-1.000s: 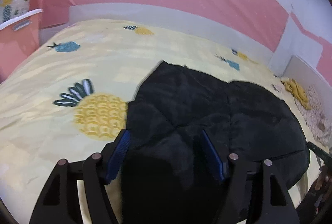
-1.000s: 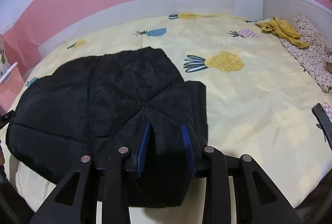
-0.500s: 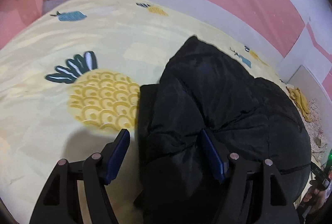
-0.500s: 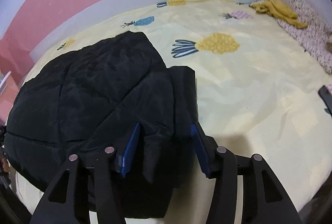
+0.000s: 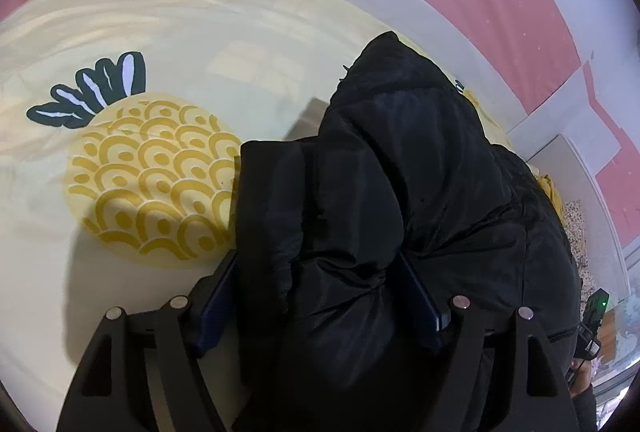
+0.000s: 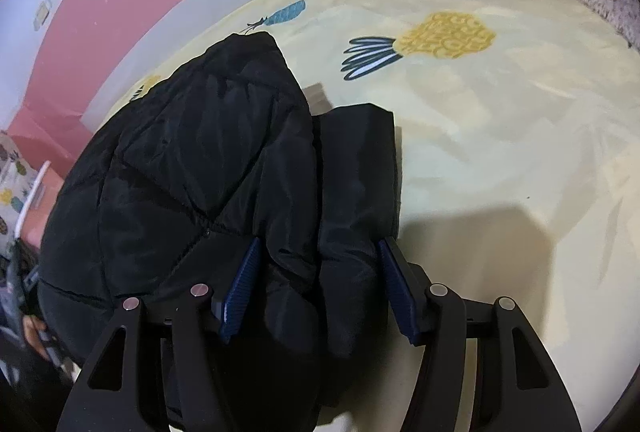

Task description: Fold large clothes

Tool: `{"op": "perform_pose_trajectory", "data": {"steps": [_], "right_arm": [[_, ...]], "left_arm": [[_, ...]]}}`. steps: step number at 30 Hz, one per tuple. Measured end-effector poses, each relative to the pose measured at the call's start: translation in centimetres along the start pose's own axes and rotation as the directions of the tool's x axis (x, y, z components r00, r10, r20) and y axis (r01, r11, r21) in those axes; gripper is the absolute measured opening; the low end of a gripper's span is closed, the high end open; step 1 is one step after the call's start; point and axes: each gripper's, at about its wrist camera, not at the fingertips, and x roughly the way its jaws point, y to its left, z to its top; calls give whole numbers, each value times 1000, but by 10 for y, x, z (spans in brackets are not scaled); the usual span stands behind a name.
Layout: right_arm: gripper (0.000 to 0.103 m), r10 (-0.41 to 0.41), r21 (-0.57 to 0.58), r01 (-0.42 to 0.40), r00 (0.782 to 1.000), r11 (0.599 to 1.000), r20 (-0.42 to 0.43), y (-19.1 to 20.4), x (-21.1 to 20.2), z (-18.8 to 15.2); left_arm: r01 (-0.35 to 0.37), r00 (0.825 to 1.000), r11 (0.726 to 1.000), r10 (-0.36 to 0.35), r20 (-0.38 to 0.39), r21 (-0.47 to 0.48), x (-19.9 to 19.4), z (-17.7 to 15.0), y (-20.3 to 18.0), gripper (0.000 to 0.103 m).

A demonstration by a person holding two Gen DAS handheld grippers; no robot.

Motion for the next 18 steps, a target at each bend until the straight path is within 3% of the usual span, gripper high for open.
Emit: {"op": "perform_pose_trajectory", "data": {"steps": [5, 13, 18], "right_arm": [[60, 22, -20, -23, 1000, 1000, -19, 3, -7, -10], [62, 125, 61, -122, 991, 991, -37, -10, 20, 2], [62, 173, 95, -168, 984, 981, -42, -15, 16, -2]], "left_arm": [[15, 1000, 1000, -15, -3, -3, -1, -9, -3, 79], [24, 999, 1000, -24, -38, 4, 17, 10, -3, 82], [46, 998, 999, -46, -37, 2, 13, 8, -2, 82]]}}
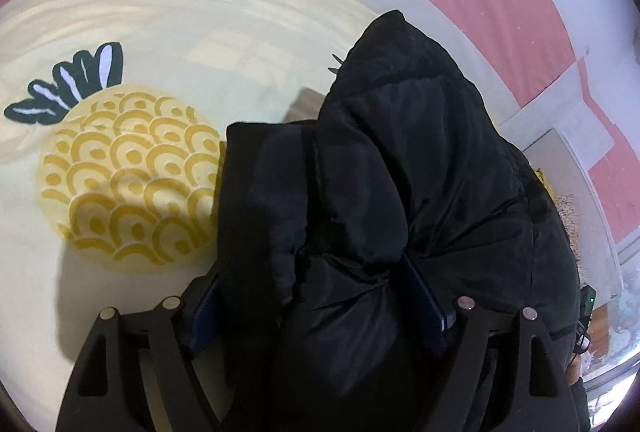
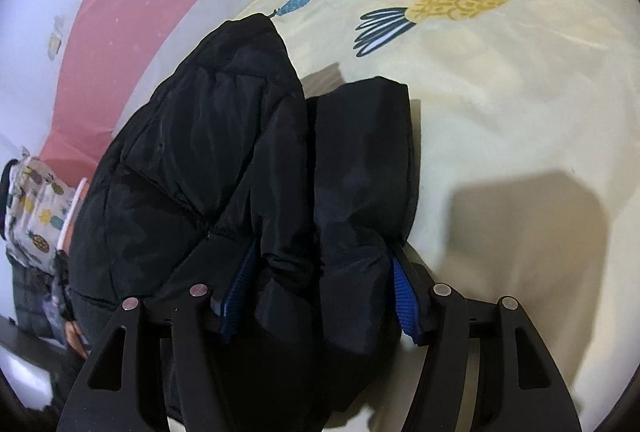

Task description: Fold large clothes

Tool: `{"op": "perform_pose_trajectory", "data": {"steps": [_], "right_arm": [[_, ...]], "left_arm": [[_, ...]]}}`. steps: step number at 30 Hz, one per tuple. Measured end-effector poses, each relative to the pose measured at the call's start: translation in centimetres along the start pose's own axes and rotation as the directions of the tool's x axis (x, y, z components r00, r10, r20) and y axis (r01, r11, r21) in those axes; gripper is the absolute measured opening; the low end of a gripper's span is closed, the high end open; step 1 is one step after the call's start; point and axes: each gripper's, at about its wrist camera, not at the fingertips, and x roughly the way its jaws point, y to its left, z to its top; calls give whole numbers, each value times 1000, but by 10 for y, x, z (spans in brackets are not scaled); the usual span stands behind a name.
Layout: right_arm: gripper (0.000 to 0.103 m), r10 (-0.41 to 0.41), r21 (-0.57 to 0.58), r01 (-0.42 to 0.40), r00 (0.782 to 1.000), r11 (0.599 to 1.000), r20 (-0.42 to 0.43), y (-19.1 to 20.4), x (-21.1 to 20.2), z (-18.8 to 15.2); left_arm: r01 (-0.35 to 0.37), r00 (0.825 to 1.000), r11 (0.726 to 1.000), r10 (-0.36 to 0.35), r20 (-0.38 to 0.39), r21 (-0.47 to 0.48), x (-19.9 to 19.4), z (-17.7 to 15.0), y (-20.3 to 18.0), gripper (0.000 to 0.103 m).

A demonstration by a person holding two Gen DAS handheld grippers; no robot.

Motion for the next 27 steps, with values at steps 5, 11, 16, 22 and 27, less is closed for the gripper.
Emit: {"op": "perform_pose_trajectory", "data": {"steps": [5, 11, 16, 22, 27], "right_arm": [[64, 45, 19, -45, 999, 999, -21, -8, 5, 5], [69, 61, 32, -61, 998, 998, -6, -5, 22, 18], [54, 59, 5, -59, 998, 998, -13, 2, 11, 3], [34, 54, -15, -54, 999, 998, -1, 8, 13, 11], [20, -9, -74, 13, 999, 997, 53, 31, -14, -1]], "left_arm": [[12, 1000, 1000, -12, 3, 11, 3, -2, 2, 82], [20, 1000, 1000, -20, -7, 14, 10, 6, 2, 82], [12, 1000, 1000, -12, -3, 19, 11, 7, -2, 80], [-18, 1000, 997, 17, 15, 73, 15, 7, -17, 57], [-60, 997, 992, 55, 52, 109, 1, 9, -32, 34]]}}
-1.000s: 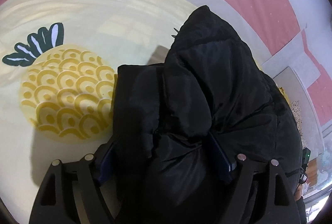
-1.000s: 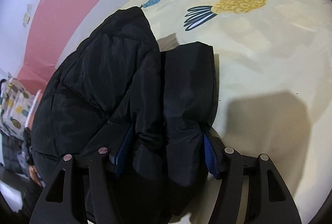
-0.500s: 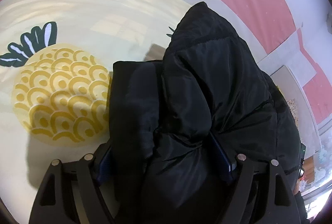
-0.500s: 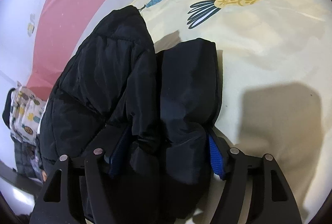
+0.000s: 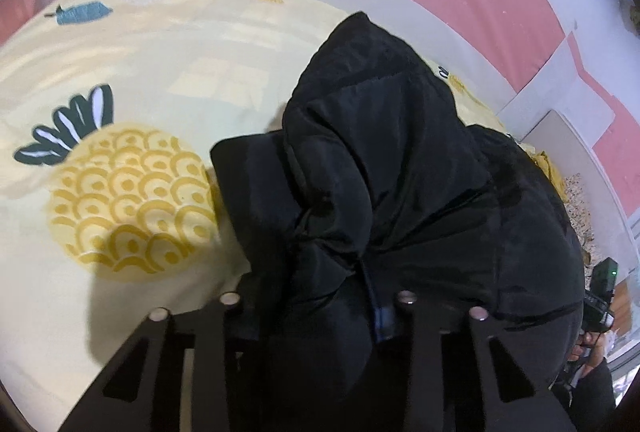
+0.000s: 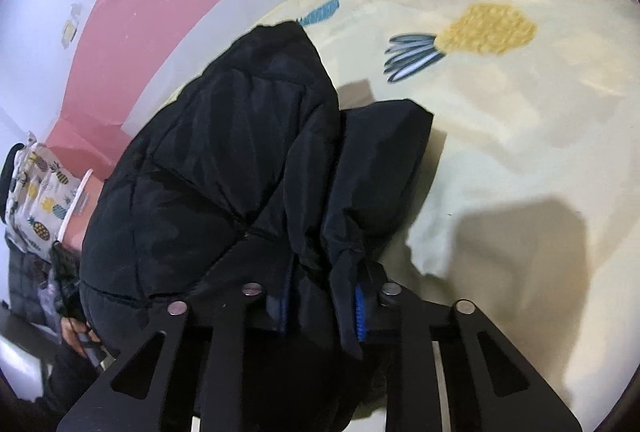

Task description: Fold large clothes

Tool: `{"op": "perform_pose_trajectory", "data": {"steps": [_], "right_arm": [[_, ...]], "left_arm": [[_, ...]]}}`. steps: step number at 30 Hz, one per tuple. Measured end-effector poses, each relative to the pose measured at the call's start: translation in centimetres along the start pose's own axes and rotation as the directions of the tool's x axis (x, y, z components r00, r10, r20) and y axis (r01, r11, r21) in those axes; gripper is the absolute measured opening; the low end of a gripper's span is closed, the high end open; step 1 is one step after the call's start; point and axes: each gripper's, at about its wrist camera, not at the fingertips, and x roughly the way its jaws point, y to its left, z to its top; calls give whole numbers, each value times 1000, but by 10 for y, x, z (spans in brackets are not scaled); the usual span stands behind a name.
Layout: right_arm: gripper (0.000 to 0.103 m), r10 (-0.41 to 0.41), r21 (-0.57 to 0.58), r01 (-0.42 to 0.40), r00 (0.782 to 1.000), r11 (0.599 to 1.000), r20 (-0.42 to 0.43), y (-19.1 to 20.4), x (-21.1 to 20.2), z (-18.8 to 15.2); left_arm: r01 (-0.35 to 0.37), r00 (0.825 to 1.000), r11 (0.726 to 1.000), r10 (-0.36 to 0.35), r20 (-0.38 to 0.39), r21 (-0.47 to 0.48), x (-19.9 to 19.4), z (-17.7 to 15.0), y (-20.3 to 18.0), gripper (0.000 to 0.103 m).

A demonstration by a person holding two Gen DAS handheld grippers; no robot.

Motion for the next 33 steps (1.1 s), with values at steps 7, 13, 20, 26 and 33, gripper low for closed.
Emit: {"op": "perform_pose_trajectory", "data": {"steps": [7, 13, 20, 26, 33], "right_arm": [[16, -44, -71, 48, 997, 996, 61, 23, -35, -4], [14, -56, -126, 71, 992, 989, 115, 46, -66, -9], [14, -49, -162, 69, 991, 984, 122, 55, -72, -7], [44, -120, -27, 119, 993, 992, -20, 9, -35, -10], [79, 36, 106, -31, 998, 994, -52, -35, -17, -14]], "left_arm": [[-8, 998, 999, 6, 57, 32, -27, 10, -17, 27], [-1, 996, 998, -4, 94, 56, -45, 16, -20, 26], [8, 993, 998, -16, 118, 67, -59, 15, -15, 25], [2, 998, 1000, -4, 57, 27, -32, 4, 0, 26], [2, 1000, 1000, -3, 30, 23, -23, 0, 8, 27]]}}
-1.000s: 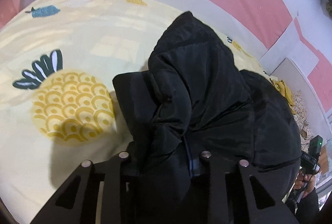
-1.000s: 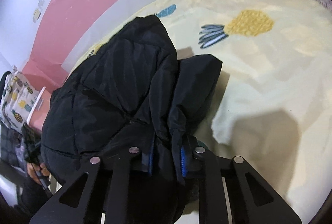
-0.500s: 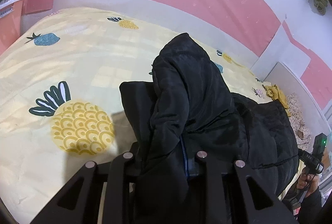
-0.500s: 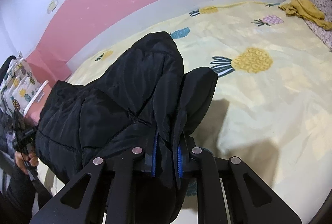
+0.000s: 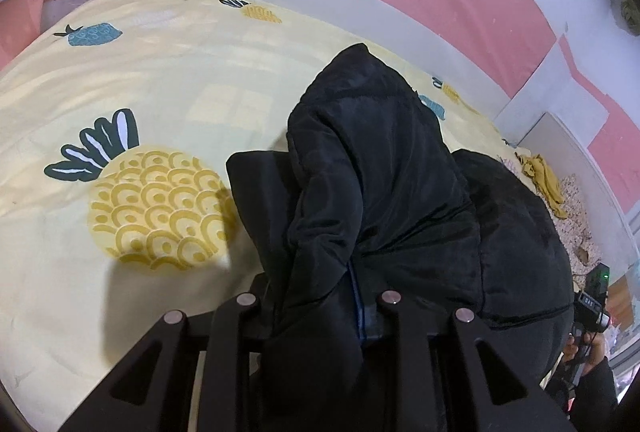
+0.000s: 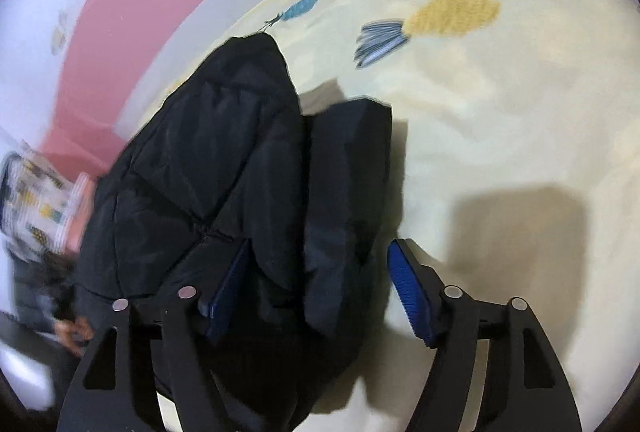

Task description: Fold large clothes

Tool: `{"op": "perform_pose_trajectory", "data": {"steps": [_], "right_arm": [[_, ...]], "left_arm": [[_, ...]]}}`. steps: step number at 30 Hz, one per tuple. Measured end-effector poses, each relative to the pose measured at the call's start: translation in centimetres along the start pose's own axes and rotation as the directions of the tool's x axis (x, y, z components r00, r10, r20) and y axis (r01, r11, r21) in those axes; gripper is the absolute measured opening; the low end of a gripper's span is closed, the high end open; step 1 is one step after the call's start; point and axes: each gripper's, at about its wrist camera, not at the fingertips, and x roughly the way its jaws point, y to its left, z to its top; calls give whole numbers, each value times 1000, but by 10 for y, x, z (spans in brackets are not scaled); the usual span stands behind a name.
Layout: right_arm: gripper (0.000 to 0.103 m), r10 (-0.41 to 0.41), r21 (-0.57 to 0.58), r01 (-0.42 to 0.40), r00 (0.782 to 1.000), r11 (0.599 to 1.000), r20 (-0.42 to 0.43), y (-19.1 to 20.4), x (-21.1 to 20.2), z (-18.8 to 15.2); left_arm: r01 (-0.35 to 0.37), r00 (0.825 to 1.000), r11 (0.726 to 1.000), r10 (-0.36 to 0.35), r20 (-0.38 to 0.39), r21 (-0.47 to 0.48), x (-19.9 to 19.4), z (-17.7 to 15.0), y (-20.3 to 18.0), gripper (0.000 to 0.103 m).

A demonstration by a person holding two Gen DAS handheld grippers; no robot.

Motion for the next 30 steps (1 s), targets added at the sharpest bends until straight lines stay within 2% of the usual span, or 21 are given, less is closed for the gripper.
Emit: {"op": "perform_pose_trajectory", "data": {"steps": [3, 5, 6, 7, 9, 10, 13, 15, 18, 25, 30], "right_arm": [[82, 124, 73, -123, 992, 990, -3, -21, 10, 1], [81, 143, 50, -141, 989, 989, -35, -7, 12, -2], [72, 192, 44, -189, 979, 981, -65, 0, 13, -4], [71, 220, 46, -216, 972, 975, -83, 6, 16, -7], [69, 191, 21, -190, 978, 982, -89, 13, 20, -11], [67, 201, 35, -198, 976, 979, -86, 12, 23, -10], [53, 189, 61, -185, 979, 981, -75, 16, 32, -3], [38, 127, -4, -127, 990, 992, -65, 36, 28, -2], [28, 71, -60, -73, 997, 996, -34, 55, 12, -1], [25, 94, -163, -80, 992, 983, 84, 98, -54, 1], [25, 125, -201, -99, 985, 975, 118, 113, -61, 10]], "left_arm": [[5, 1000, 1000, -5, -8, -7, 2, -1, 3, 27], [4, 1000, 1000, -4, -10, -5, 1, -3, 3, 28], [4, 1000, 1000, -4, -11, -5, 2, -4, 4, 28], [2, 1000, 1000, -2, -12, -6, 2, -4, 4, 28], [0, 1000, 1000, 0, -19, -8, 5, -5, 4, 28], [-4, 1000, 1000, 4, -25, -6, 7, -5, 4, 29], [-21, 999, 1000, 21, -38, 0, 15, -3, 1, 29], [-37, 998, 999, 37, -43, 2, 14, -1, -1, 29], [-57, 998, 998, 58, -24, 23, 2, 1, -10, 27], [-12, 997, 998, 7, 72, 66, -45, 16, -35, 25], [-3, 993, 997, -7, 121, 77, -66, 31, -38, 25]]}}
